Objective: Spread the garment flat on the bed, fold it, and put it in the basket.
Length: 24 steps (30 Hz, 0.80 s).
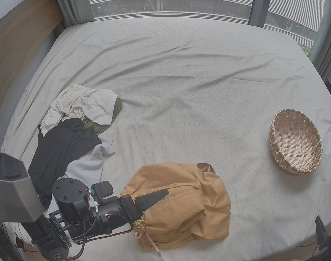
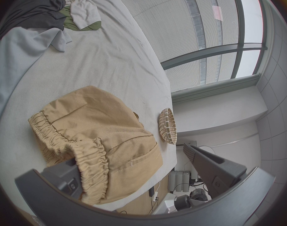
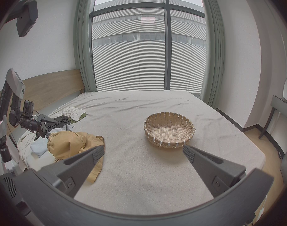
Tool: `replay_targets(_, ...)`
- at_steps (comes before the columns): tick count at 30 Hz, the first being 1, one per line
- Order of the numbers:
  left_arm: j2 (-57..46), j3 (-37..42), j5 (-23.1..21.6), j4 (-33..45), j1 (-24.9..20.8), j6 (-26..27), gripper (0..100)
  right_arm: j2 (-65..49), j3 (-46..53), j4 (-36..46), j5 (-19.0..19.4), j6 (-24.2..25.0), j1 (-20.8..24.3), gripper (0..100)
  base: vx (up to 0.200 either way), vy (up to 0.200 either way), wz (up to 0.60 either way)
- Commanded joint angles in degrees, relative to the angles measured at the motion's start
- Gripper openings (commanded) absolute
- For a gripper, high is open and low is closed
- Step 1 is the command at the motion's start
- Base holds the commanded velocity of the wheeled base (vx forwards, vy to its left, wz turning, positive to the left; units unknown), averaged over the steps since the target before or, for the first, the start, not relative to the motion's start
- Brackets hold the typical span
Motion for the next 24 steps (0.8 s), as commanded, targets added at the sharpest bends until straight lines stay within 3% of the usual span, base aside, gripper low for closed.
replay_targets(1, 2.18, -0.54, 0.05, -0.03, -0.13, 0.06, 100, -0.84, 1.01, -0.01, 0.02, -0.01, 0.03, 100, 0.000, 0.000, 0.00)
replay_targets(6, 2.97, -0.97, 0.22, -0.12, -0.48, 0.06, 100, -0.93, 1.01, -0.01, 0.02, -0.01, 0.03, 100, 0.000, 0.000, 0.00)
replay_targets(7, 2.97, -0.97, 0.22, -0.12, -0.48, 0.06, 0, -0.93, 1.01, -0.01, 0.02, -0.01, 0.03, 100, 0.000, 0.000, 0.00)
replay_targets(20, 1.65, -2.03, 0.66, -0.21, -0.04, 0.06, 0, -0.84, 1.01, -0.01, 0.02, -0.01, 0.03, 100, 0.000, 0.000, 0.00)
replay_targets(24, -5.03, -6.95, -0.66, 0.05, 6.29, -0.29, 0, -0.93, 1.01, -0.01, 0.02, -0.01, 0.03, 100, 0.000, 0.000, 0.00)
